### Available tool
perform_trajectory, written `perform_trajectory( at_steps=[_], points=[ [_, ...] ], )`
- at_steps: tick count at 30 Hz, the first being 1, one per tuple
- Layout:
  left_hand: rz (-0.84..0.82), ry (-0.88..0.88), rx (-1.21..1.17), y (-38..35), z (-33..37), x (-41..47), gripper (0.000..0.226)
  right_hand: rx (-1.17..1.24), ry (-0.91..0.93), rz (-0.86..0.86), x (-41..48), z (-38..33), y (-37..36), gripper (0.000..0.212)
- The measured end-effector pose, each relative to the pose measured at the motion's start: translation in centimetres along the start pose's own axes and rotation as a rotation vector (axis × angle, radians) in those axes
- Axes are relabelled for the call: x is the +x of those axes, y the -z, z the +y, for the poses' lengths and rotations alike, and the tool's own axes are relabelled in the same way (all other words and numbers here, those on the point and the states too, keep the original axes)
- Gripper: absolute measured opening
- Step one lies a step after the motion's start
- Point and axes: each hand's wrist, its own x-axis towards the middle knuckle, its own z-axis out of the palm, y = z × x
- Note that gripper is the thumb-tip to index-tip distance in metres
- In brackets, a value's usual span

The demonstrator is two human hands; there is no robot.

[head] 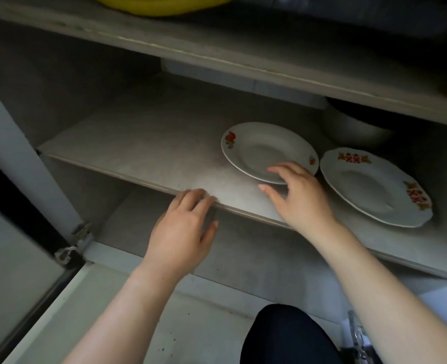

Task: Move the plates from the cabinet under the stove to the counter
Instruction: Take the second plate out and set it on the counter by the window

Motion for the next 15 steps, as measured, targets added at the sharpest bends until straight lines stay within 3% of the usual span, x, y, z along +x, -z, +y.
perform_trajectory(
  at_steps=[15],
  points=[
    [-0.018, 0.002, -0.016, -0.31, -0.19, -0.15, 0.050, 0.008, 0.056, 0.007, 0.10, -0.29, -0.26, 0.018]
  ],
)
